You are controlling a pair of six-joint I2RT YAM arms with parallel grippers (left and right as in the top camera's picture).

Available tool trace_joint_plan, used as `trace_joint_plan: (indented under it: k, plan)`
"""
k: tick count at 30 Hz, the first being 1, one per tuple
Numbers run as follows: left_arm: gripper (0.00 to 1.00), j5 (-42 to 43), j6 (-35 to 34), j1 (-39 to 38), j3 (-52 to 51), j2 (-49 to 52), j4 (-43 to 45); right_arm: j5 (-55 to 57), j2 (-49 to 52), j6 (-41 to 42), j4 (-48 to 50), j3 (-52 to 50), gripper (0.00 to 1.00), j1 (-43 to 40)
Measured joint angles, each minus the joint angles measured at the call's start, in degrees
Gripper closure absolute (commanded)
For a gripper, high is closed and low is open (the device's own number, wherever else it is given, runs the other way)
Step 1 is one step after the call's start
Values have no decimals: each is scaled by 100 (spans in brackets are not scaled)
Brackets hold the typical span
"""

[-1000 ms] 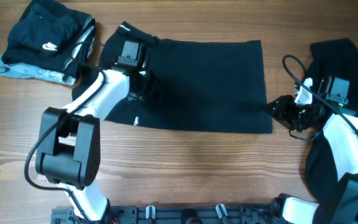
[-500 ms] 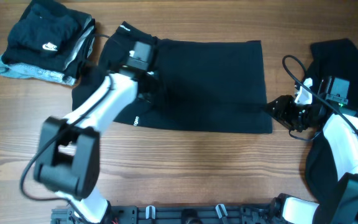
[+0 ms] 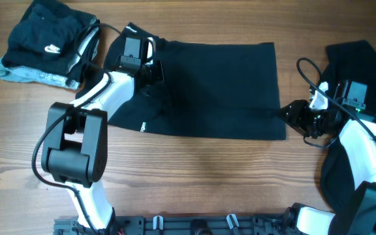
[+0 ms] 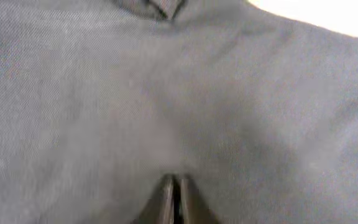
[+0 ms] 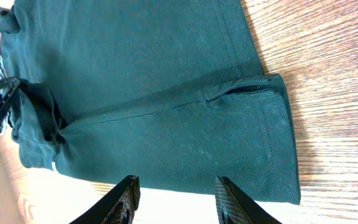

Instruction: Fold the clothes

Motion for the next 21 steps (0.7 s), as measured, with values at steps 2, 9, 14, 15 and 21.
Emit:
trace_joint_plan:
  k: [2, 9, 14, 15, 21]
  plan:
    - [96, 44, 13, 0, 0, 0, 212, 0, 0, 2, -2, 0, 55, 0]
    - [46, 317, 90, 2, 9, -26, 74, 0, 0, 2, -15, 0, 55, 0]
    - [96, 319, 28, -107, 136, -1108, -1838, 0, 0, 0, -42, 0, 56, 0]
    - [96, 319, 26, -262, 160, -1226, -2227, 0, 0, 2, -42, 0, 55, 0]
    - [96, 341, -170, -1036, -313, -192, -1821, 0, 0, 0, -37, 0, 56, 0]
